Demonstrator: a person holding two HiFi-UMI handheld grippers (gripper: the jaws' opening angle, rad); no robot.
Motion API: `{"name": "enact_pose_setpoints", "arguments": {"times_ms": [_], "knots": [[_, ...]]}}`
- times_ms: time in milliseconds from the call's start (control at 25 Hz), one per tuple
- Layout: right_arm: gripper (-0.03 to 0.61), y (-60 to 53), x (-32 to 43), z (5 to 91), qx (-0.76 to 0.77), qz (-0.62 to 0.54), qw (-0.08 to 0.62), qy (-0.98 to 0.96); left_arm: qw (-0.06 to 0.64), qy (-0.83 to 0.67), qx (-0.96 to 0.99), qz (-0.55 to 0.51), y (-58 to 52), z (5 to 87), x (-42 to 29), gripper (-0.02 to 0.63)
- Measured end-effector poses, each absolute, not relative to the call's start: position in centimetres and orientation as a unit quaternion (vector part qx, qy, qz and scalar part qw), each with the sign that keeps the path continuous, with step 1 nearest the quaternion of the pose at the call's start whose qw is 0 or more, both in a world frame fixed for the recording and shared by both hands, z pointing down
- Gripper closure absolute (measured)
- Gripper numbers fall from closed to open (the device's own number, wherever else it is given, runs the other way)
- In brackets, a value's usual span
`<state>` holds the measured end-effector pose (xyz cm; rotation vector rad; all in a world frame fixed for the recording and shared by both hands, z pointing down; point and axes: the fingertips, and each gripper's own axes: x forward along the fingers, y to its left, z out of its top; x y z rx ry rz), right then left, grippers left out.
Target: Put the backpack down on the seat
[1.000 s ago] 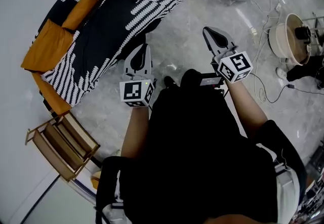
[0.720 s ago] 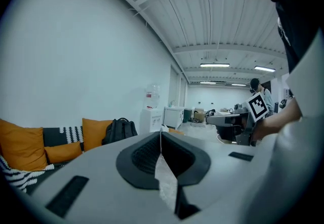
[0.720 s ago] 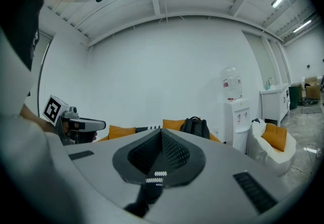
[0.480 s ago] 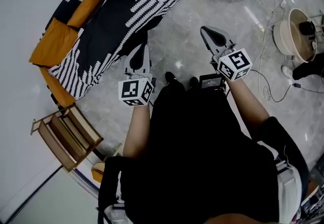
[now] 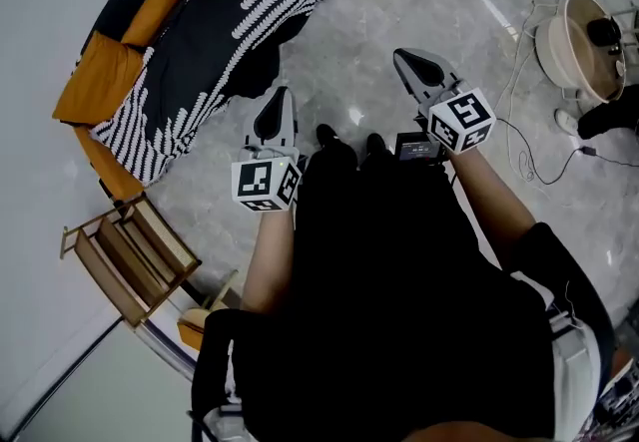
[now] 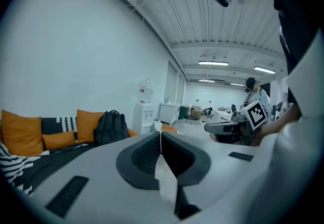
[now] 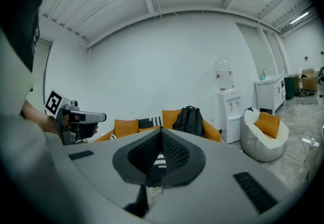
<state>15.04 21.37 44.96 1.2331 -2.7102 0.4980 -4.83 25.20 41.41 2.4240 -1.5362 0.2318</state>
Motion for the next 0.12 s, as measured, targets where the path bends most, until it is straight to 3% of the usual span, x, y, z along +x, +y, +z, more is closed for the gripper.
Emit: {"name": "enact_pose_setpoints", "arguments": {"times_ms": [120], "knots": [[0.546, 22.01, 15.05, 44.38, 0.406, 0.161, 0.058, -0.898, 0.133, -0.522, 0.838, 0.088, 26.15, 41.83, -3.70, 0.591]]}}
